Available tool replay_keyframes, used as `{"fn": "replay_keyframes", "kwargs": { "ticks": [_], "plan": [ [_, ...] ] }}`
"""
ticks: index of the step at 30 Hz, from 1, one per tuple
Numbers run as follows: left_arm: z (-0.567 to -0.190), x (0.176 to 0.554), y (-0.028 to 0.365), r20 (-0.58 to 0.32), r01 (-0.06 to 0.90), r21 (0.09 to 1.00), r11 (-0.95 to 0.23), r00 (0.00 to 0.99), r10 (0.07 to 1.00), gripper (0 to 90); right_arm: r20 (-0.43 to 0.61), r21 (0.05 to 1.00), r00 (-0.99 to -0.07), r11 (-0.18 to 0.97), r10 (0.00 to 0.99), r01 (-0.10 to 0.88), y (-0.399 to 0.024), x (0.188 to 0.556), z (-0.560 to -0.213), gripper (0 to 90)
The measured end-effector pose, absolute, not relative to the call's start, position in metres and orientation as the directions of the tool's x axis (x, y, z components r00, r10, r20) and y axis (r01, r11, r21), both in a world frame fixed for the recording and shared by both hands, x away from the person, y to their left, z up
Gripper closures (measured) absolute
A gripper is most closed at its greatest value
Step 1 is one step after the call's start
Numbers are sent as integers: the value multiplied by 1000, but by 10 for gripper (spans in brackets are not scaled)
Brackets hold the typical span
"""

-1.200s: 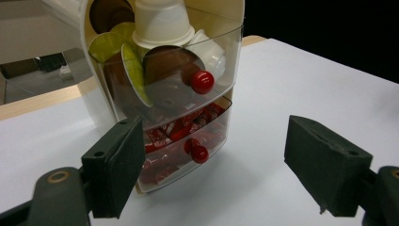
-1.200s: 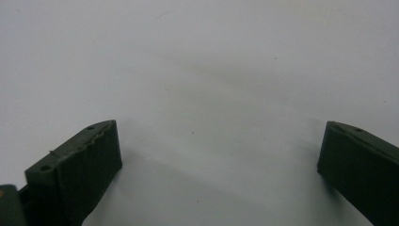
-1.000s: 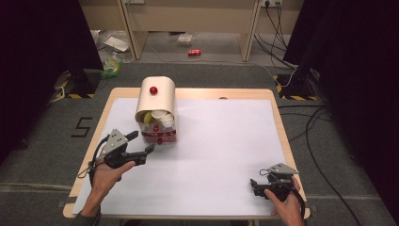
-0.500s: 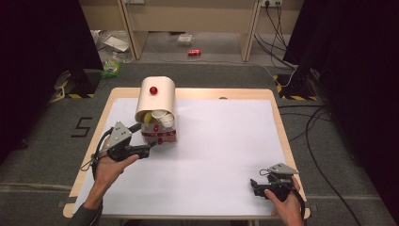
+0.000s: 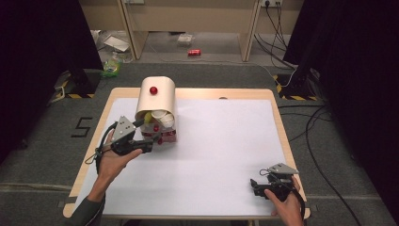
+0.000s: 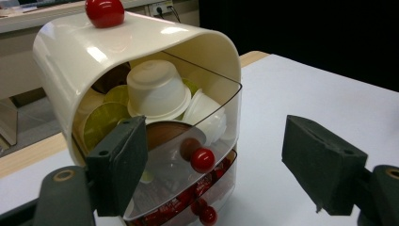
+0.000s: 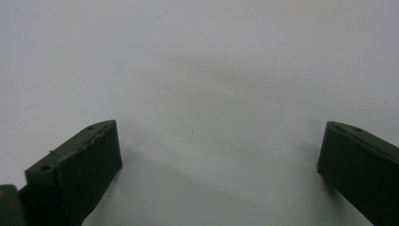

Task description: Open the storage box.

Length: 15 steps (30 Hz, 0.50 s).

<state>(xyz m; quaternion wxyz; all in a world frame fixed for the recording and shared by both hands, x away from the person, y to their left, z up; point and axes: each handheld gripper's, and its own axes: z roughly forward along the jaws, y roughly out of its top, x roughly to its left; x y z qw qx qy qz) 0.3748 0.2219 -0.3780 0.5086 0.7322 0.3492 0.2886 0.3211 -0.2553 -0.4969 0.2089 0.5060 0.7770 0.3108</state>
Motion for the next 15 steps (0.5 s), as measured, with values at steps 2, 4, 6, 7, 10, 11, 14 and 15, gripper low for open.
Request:
{"fn": "replay_keyframes", "kwargs": {
  "ticks": [2,4,6,7,10,11,14,15],
  "plan": [
    [-377,377,221,73,219,944,-247,591,803,227,-11,695,-402,297,915,655,-255,321,-497,4],
    [-376,381,219,77,225,941,-254,588,805,229,-9,695,-401,294,916,656,-255,321,-497,4],
    [-376,384,219,77,230,939,-257,587,806,230,-10,695,-401,295,916,656,-255,321,-497,4],
    [-376,384,219,77,230,939,-257,587,806,230,-10,695,-401,295,916,656,-255,321,-497,4],
    [-377,389,217,70,245,934,-259,586,807,231,-10,694,-401,295,916,656,-255,321,-497,4],
    [-377,391,217,71,250,932,-263,585,808,234,-10,694,-401,295,916,656,-255,321,-497,4],
    [-378,393,216,73,255,929,-268,585,808,239,-9,695,-400,294,916,657,-255,321,-497,4],
    [-378,394,215,71,260,927,-270,585,808,239,-9,695,-400,294,916,657,-255,321,-497,4]
  ]
}}
